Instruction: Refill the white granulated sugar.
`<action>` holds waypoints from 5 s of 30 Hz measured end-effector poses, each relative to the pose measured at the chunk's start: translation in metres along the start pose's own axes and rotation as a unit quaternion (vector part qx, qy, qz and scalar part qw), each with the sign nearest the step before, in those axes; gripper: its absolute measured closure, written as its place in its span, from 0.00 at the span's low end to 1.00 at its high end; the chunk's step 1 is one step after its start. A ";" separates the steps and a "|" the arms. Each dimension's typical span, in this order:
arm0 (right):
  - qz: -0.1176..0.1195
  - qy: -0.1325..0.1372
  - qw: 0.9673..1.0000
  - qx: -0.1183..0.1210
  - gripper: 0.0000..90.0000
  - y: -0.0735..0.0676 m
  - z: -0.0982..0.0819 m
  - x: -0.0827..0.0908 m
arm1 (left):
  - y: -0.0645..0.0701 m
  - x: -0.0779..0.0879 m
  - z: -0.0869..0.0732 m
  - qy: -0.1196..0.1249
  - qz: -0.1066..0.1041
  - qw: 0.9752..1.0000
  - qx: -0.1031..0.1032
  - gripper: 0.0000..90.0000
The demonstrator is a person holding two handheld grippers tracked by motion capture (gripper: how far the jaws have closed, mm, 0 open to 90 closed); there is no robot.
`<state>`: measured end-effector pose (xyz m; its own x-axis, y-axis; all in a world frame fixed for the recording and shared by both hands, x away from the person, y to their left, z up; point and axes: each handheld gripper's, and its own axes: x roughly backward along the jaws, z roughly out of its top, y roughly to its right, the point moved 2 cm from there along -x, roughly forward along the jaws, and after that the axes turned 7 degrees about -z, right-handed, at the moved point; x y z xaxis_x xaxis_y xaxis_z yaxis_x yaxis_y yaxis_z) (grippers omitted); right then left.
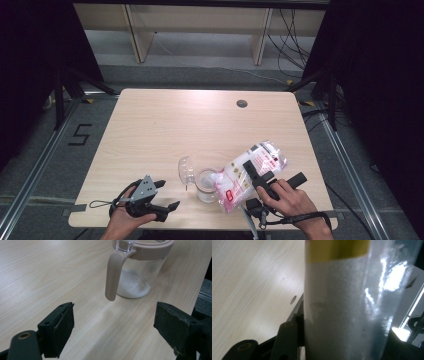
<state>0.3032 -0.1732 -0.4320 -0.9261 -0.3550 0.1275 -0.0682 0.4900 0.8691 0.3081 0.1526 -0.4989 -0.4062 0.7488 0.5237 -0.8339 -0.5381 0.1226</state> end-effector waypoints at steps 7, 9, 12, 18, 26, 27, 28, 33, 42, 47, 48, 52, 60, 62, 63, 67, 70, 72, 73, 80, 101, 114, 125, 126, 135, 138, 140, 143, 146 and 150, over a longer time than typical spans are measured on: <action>-0.001 -0.004 1.000 -0.015 0.67 0.000 0.000 0.001 | 0.000 0.000 0.000 0.002 0.001 1.000 0.001 0.18; -0.001 0.002 1.000 -0.004 0.67 0.001 0.000 0.001 | 0.001 0.000 0.000 0.002 0.001 1.000 0.001 0.18; 0.002 -0.003 1.000 -0.020 0.67 -0.001 0.000 0.001 | 0.000 0.000 0.000 0.000 -0.001 1.000 0.000 0.18; 0.003 0.002 1.000 -0.008 0.67 -0.001 0.000 0.000 | 0.000 0.000 0.000 0.000 0.000 1.000 -0.001 0.18; 0.000 0.004 1.000 -0.015 0.68 -0.001 -0.001 -0.001 | -0.003 0.001 0.001 -0.003 0.001 1.000 -0.017 0.18; 0.002 -0.003 0.999 -0.036 0.68 -0.004 0.000 0.001 | -0.003 0.001 0.001 -0.002 0.001 1.000 -0.016 0.18; 0.003 -0.003 0.999 -0.037 0.68 -0.004 0.000 0.000 | -0.003 0.001 0.001 -0.002 0.001 1.000 -0.016 0.18; 0.000 0.003 1.000 -0.021 0.68 -0.002 -0.002 0.000 | -0.001 0.000 0.000 0.003 0.000 1.000 0.001 0.18; 0.002 0.003 1.000 -0.029 0.68 -0.002 -0.002 0.000 | -0.002 0.000 0.000 0.003 -0.001 1.000 -0.002 0.18; 0.002 0.003 1.000 -0.028 0.68 -0.001 -0.003 0.001 | -0.001 0.000 0.000 0.003 0.000 1.000 0.002 0.18; 0.000 0.004 1.000 -0.025 0.68 -0.001 -0.003 0.001 | -0.001 0.000 0.000 0.001 0.002 1.000 0.001 0.18; -0.001 0.005 1.000 -0.024 0.68 0.001 -0.003 0.002 | -0.001 0.000 0.000 -0.001 0.003 1.000 0.001 0.18; -0.001 0.006 1.000 -0.021 0.69 0.001 -0.002 0.002 | -0.001 0.000 0.000 0.000 0.003 1.000 0.001 0.18; 0.002 0.003 0.999 -0.032 0.69 0.000 -0.001 0.003 | -0.001 0.000 0.000 0.001 0.003 1.000 0.001 0.18; 0.000 0.007 1.000 -0.022 0.69 0.001 -0.002 0.002 | -0.001 0.000 0.000 0.001 0.003 1.000 0.001 0.18; 0.000 0.006 1.000 -0.022 0.69 0.002 -0.002 0.002 | -0.002 0.000 0.000 -0.002 0.001 1.000 -0.013 0.18; 0.000 0.007 1.000 -0.023 0.69 0.001 -0.002 0.002 | -0.002 0.000 0.000 -0.002 0.001 1.000 -0.013 0.18; 0.000 0.007 1.000 -0.022 0.69 0.001 -0.002 0.002 | -0.002 0.000 0.000 -0.002 0.001 1.000 -0.012 0.18; 0.000 0.007 1.000 -0.022 0.69 0.001 -0.002 0.002 | -0.002 0.000 0.000 -0.003 0.002 1.000 -0.013 0.18; -0.001 0.010 1.000 -0.015 0.69 0.003 -0.002 0.002 | -0.002 0.000 0.000 -0.001 0.001 1.000 -0.012 0.18; 0.001 0.007 1.000 -0.013 0.70 0.002 -0.001 0.003 | -0.001 0.000 0.000 -0.001 0.002 1.000 -0.005 0.18; 0.001 0.004 1.000 -0.013 0.71 0.001 -0.002 0.003 | -0.002 -0.001 0.000 -0.005 -0.002 1.000 -0.011 0.18; 0.006 0.004 1.000 -0.014 0.72 0.001 -0.002 0.003 | -0.002 0.000 0.000 -0.002 0.000 1.000 -0.014 0.18; 0.006 0.003 1.000 -0.014 0.72 0.001 -0.002 0.003 | -0.002 0.000 0.000 -0.003 -0.001 1.000 -0.015 0.18; 0.005 0.007 1.000 -0.026 0.72 0.000 0.000 0.003 | -0.002 0.000 0.000 -0.004 0.003 1.000 -0.008 0.18; 0.007 -0.002 0.999 -0.041 0.72 -0.001 -0.001 0.004 | 0.000 0.000 0.000 -0.002 0.003 1.000 0.001 0.18; 0.007 -0.003 0.999 -0.043 0.72 -0.001 -0.001 0.005 | -0.002 0.000 0.000 -0.005 0.003 1.000 -0.010 0.18; 0.007 -0.004 0.999 -0.042 0.72 -0.001 -0.001 0.005 | -0.002 0.000 0.000 -0.005 0.001 1.000 -0.016 0.18; 0.006 -0.002 0.999 -0.042 0.72 -0.001 0.000 0.005 | -0.003 0.001 0.001 -0.005 0.002 1.000 -0.017 0.18; 0.006 -0.001 0.999 -0.043 0.72 0.000 0.000 0.005 | -0.001 0.000 0.000 -0.004 0.004 1.000 0.000 0.18</action>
<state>0.2989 -0.1755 -0.4315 -0.9277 -0.3472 0.1370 -0.0251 0.4241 0.9053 0.3083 0.1532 -0.4988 -0.4101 0.7413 0.5313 -0.8305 -0.5443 0.1184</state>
